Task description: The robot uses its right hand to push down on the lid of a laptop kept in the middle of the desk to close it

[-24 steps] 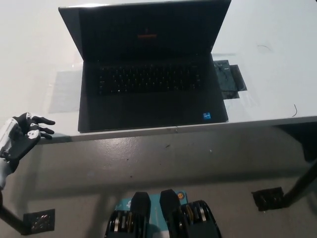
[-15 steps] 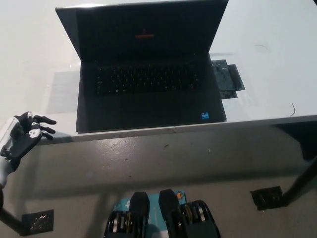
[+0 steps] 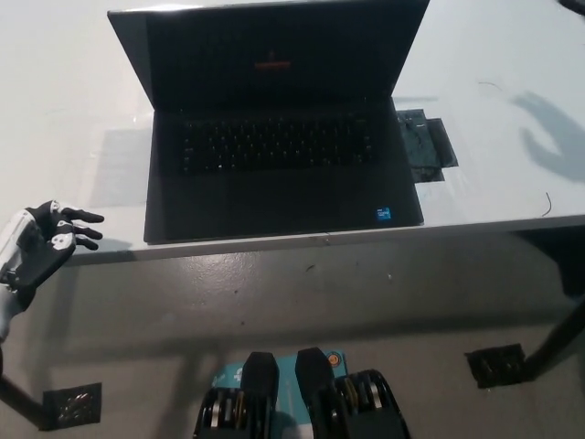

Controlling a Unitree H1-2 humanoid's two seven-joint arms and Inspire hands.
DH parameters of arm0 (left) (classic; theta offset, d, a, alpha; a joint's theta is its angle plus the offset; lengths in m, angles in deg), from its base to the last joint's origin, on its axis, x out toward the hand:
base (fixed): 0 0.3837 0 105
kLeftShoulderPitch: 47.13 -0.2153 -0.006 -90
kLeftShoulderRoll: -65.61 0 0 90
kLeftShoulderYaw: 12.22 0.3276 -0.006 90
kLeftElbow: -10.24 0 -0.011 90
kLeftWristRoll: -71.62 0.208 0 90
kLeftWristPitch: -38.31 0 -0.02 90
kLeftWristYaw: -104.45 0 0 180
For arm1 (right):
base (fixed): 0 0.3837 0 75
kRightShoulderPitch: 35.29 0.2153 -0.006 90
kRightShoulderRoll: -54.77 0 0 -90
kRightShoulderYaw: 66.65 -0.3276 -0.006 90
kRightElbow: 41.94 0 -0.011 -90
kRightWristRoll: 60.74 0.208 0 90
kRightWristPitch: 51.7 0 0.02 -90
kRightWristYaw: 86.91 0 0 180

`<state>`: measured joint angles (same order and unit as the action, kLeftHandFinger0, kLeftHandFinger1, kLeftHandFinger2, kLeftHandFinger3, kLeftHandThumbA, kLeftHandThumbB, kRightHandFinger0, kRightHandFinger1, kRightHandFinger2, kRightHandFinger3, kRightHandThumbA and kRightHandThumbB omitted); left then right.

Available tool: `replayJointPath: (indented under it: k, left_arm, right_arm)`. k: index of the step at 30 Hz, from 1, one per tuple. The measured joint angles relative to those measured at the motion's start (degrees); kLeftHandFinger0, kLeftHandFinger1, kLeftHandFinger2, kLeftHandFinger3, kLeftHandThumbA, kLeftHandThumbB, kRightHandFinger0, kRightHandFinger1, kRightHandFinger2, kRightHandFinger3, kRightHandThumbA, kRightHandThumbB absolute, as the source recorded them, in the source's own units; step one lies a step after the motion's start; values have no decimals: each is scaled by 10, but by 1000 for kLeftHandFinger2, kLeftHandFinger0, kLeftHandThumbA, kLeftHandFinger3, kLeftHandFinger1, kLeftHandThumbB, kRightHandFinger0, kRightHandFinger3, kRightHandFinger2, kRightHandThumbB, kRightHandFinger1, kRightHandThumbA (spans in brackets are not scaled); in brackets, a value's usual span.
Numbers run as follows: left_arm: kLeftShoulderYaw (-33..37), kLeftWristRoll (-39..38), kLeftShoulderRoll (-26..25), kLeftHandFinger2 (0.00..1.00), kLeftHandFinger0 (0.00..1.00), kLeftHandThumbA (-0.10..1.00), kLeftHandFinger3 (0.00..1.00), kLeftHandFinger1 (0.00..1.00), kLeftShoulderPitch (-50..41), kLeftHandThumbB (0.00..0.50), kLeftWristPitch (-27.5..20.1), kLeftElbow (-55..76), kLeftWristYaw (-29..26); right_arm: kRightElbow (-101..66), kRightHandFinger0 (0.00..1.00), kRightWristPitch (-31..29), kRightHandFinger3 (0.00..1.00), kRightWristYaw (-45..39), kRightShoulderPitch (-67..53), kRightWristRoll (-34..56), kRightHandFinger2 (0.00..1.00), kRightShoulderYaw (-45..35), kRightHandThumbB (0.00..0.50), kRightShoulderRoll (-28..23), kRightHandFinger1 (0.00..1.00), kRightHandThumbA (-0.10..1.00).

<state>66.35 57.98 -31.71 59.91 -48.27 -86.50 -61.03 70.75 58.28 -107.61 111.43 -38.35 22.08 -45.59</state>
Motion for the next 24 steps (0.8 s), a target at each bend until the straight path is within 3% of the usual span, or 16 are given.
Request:
replayJointPath:
  k: [5,8,10,13,16,18,21,24]
  left_arm:
    - [0,-1,0,554,443,-100,594,474,0,81,4,3,1]
    - [0,-1,-1,563,454,-100,602,483,0,89,6,8,1]
    - [0,-1,-1,573,455,-100,603,491,0,85,6,8,2]
    - [0,-1,-2,581,476,-100,584,506,0,85,8,9,2]
    - [0,-1,-2,580,481,-100,575,514,0,98,10,10,2]
    - [0,-1,-2,547,398,-100,566,459,0,99,13,12,2]
    - [0,-1,-2,565,486,-100,569,502,0,89,14,13,2]
    - [0,-2,-2,554,451,-100,563,491,0,98,15,13,3]
  right_arm:
    - [64,1000,-24,1000,-11,46,-22,890,27,256,36,1000,265]
    - [96,1000,-36,984,-16,70,-37,814,39,339,48,993,342]
    - [121,1000,-41,980,-19,90,-49,808,50,343,53,1000,362]
    - [149,1000,-51,951,-23,117,-66,783,66,382,59,930,359]
    - [173,1000,-59,967,-25,144,-84,822,81,351,65,930,344]
    - [182,1000,-62,987,-25,156,-96,825,88,330,71,944,314]
    - [189,1000,-64,887,-26,167,-108,795,93,317,82,915,293]
    - [195,1000,-66,856,-27,172,-121,823,100,321,94,938,307]
